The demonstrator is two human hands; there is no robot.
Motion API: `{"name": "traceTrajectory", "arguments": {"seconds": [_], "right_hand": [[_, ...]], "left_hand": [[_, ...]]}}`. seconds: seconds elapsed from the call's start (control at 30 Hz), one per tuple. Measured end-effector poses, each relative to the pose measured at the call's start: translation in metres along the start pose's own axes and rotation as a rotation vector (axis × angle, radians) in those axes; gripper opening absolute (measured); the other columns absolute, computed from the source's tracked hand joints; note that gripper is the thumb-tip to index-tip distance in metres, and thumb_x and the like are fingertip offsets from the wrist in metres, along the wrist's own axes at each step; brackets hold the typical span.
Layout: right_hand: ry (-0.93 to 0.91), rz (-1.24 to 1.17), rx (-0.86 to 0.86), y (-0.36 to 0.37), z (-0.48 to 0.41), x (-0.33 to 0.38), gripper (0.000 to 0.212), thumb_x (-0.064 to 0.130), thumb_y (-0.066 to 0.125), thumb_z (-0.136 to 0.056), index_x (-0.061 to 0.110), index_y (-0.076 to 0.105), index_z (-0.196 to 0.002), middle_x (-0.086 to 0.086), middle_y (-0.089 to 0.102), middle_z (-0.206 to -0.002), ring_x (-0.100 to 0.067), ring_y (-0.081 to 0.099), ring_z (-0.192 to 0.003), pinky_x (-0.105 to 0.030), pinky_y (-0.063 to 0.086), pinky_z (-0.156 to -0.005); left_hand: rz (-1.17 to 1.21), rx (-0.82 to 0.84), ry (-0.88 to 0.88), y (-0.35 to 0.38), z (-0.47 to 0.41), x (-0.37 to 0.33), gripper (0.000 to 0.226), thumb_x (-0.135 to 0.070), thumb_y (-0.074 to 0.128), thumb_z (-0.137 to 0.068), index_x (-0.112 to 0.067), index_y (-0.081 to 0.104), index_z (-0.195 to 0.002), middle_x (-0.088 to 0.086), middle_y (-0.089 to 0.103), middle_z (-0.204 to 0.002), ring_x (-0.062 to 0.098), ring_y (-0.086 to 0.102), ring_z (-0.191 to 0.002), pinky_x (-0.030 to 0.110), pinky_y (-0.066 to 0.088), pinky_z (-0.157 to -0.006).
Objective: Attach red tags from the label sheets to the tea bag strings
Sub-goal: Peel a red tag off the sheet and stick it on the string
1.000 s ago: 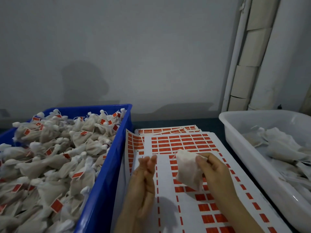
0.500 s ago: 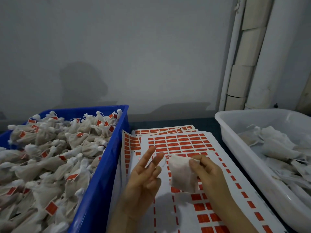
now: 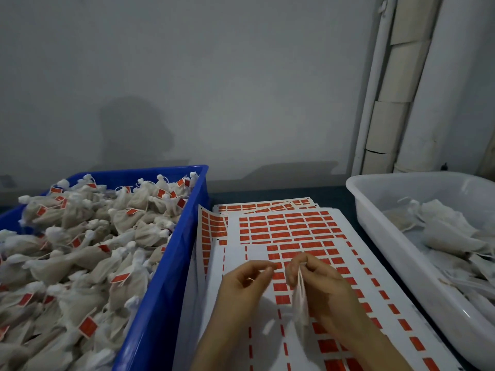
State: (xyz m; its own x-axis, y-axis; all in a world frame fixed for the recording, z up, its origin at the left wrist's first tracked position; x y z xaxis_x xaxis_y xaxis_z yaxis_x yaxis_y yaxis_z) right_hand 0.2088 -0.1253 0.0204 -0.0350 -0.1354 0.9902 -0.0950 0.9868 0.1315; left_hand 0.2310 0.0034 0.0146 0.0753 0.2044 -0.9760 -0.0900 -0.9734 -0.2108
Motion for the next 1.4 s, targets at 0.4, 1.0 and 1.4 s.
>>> {"name": "traceTrajectory", "arguments": {"seconds": [0.4, 1.0, 1.4], "right_hand": [[-0.106, 0.364, -0.109, 0.001, -0.001, 0.017, 0.028, 0.06, 0.041, -0.074, 0.059, 0.053, -0.099, 0.043, 0.043, -0.105, 0.011, 0.048, -0.095, -0.004, 0.043, -0.059], [-0.193, 0.577, -0.367, -0.028, 0.0, 0.012, 0.014, 0.027, 0.065, -0.083, 0.034, 0.059, -0.073, 0.028, 0.061, -0.068, 0.007, 0.061, -0.069, -0.003, 0.042, -0.053], [-0.268, 0.511, -0.232, -0.008, 0.005, 0.022, 0.022, 0.022, 0.064, -0.083, 0.043, 0.06, -0.076, 0.039, 0.061, -0.079, 0.016, 0.057, -0.083, 0.001, 0.042, -0.057]], "left_hand": [[-0.015, -0.044, 0.083, -0.001, 0.004, -0.004, 0.004, -0.03, 0.073, -0.078, -0.028, 0.069, -0.076, -0.016, 0.069, -0.077, 0.009, 0.064, -0.076, 0.012, 0.047, -0.063], [-0.488, -0.622, 0.008, -0.071, 0.01, 0.014, 0.058, 0.0, 0.058, -0.087, -0.022, 0.043, -0.139, -0.001, 0.043, -0.144, 0.02, 0.043, -0.131, 0.032, 0.034, -0.108], [0.049, -0.067, 0.075, 0.001, 0.002, -0.007, 0.058, -0.032, 0.083, -0.066, -0.041, 0.053, -0.115, -0.023, 0.057, -0.114, 0.009, 0.058, -0.102, 0.019, 0.055, -0.081]]}}
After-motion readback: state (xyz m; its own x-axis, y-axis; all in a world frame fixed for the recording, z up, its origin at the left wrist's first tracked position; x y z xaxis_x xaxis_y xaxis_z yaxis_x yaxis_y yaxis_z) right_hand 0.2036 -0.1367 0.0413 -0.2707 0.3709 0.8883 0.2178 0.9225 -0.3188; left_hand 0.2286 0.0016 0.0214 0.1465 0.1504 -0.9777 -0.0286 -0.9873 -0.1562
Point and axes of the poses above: each hand's wrist, its own z-axis away from the middle knuckle, its own y-axis out of the palm, x = y × z, the point moved 10 cm from there along -z, towards the middle knuckle
